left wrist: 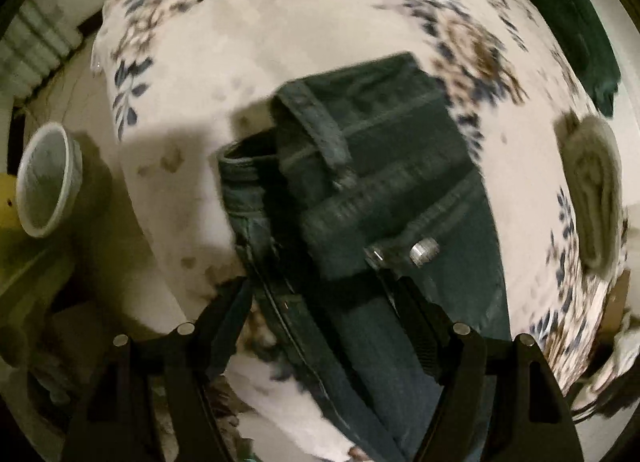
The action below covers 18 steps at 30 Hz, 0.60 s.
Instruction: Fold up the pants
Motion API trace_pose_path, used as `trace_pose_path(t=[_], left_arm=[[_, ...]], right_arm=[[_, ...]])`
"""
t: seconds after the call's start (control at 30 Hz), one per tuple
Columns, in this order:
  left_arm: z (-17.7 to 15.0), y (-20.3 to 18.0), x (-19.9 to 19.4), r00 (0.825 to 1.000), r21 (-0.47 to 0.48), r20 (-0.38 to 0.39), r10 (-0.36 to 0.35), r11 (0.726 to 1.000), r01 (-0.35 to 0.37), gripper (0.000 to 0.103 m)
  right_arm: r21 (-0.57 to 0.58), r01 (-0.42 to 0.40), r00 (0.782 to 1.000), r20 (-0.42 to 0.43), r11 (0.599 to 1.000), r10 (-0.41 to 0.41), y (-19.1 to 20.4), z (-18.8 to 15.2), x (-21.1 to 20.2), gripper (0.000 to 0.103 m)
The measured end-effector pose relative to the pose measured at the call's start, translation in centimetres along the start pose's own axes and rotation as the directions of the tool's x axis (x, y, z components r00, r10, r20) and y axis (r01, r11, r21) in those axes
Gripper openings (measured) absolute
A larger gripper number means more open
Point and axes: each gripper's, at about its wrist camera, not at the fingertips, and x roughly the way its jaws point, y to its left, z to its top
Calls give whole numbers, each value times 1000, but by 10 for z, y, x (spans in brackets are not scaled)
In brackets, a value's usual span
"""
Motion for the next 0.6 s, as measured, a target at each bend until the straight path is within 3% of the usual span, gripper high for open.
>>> trace_pose_path(t=[0.07, 0.2, 0.3, 0.37, 0.47, 0.6], left_arm=[[7, 10, 4, 999, -34, 4, -31, 999, 31, 63], [15, 15, 3, 997, -37, 27, -75, 996, 76, 20], [18, 15, 0, 995, -18, 37, -98, 995, 98, 14], [18, 15, -3, 993, 3, 38, -108, 994, 108, 11], [15, 16, -15, 990, 40, 50, -131, 991, 130, 9], [12, 24, -30, 988, 51, 45, -149, 988, 147, 8]], right_arm=[[-18, -61, 994, -88, 998, 59, 14, -30, 12, 40], [-19, -136, 962, -242, 991, 127, 47, -93, 54, 40], [24, -159, 952, -260, 987, 160, 57, -122, 80, 40], [31, -156, 961, -228, 987, 159, 60, -130, 87, 40], [8, -116, 980, -162, 993, 115, 62, -138, 82, 10], [-73, -62, 993, -109, 995, 54, 66, -143, 68, 3]])
